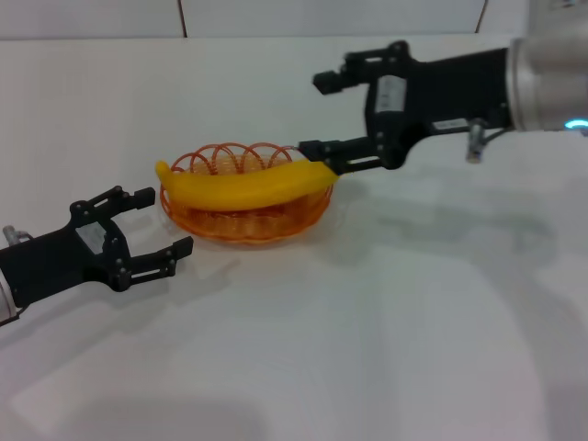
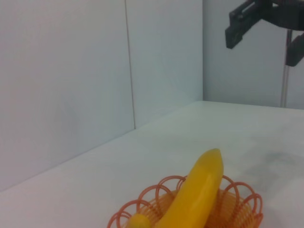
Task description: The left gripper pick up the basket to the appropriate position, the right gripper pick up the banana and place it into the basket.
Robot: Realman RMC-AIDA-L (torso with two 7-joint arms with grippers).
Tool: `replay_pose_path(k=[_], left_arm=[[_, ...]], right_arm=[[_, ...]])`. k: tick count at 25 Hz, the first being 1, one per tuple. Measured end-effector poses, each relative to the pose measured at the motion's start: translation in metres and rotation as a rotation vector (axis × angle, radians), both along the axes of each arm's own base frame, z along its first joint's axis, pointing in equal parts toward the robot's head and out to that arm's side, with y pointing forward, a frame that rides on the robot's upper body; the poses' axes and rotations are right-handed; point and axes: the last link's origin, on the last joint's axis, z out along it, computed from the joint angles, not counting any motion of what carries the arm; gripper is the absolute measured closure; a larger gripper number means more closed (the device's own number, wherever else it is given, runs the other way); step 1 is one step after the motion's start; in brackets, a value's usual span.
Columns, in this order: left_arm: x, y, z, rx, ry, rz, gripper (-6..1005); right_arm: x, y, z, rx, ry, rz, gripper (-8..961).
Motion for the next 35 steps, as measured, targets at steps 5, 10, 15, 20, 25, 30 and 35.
replay_pose_path(k=[5,10,15,20,25,30,35], left_arm=[[0.0,0.0,0.0,0.0,0.0,0.0,105],[0.001,0.001,0.0,0.0,0.0,-0.004,105],[0.002,0.002,0.0,0.001,0.001,-0.007,106],[0.002,0.002,0.0,0.003,-0.001,-0.007,106],[0.001,0.001,-0.001,0.012,-0.01,-0.007,106],[0.002,0.001,-0.003,0.02,-0.018,-0.009,106],[0.001,0.0,-0.003,0.023,-0.02,-0.006,106]], right_arm=[[0.024,0.002,0.001,-0.03,0.039,-0.065,200],[0.05,0.006,-0.001,-0.033,0.076,-0.131,199],[0.076,0.008,-0.004,-0.031,0.097,-0.201,199],[0.096,0.005,-0.006,-0.027,0.125,-0.245,199],[0.103,0.002,-0.007,-0.029,0.155,-0.247,200],[0.104,0.001,-0.007,-0.031,0.156,-0.245,200],[0.104,0.001,-0.007,-0.031,0.157,-0.246,199]])
